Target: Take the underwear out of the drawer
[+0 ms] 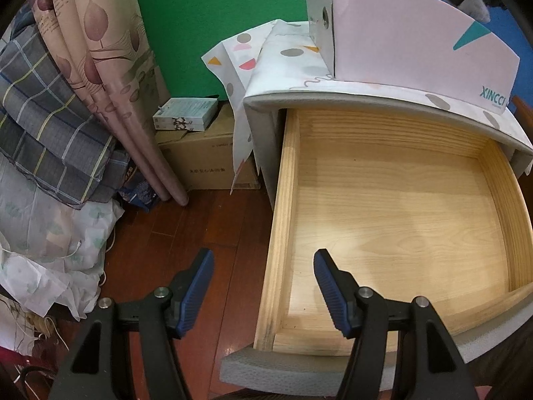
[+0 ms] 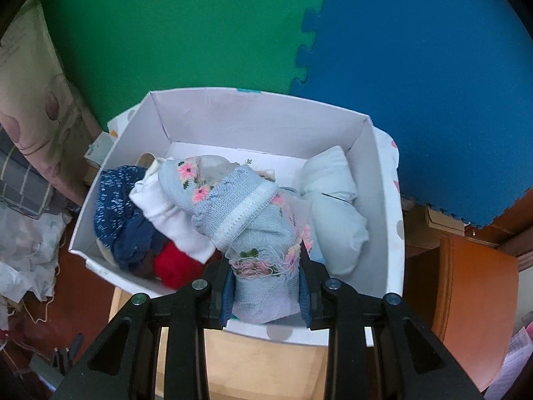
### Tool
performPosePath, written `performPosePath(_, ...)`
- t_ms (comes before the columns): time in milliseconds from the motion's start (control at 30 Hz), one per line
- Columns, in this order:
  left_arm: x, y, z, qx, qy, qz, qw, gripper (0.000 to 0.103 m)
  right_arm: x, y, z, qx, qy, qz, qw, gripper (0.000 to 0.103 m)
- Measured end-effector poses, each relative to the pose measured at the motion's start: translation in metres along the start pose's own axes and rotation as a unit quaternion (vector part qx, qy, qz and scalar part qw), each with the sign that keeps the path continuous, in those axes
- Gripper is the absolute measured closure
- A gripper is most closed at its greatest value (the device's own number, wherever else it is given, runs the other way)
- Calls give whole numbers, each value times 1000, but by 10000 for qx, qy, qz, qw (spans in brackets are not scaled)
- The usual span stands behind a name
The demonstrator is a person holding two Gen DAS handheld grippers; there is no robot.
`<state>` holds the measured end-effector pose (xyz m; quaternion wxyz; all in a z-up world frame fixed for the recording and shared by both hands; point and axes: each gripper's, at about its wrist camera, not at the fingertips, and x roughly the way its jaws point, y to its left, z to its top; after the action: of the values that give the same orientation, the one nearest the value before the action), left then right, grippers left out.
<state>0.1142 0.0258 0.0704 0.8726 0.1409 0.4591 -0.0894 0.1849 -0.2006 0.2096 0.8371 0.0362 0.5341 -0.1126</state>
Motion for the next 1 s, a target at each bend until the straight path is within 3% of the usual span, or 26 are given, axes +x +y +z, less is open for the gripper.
performPosePath(467, 1, 1, 0, -9, 21, -2, 10000, 39, 39, 12, -3, 81, 210, 96, 9997, 68)
performPosePath(567, 2, 1, 0, -2, 30, -1, 10000, 39, 38, 14, -5, 107, 163, 121, 9997, 57)
performPosePath(667, 1, 1, 0, -8, 23, 7, 10000, 39, 34, 15, -6, 141, 63, 237, 9996, 25)
performPosePath(700, 1, 1, 0, -9, 21, 7, 10000, 39, 31, 15, -6, 158, 12, 271, 9995, 20)
performPosePath(1000, 0, 0, -1, 14, 5, 36, 10000, 39, -17, 16, -20, 110, -478, 308, 9983, 10)
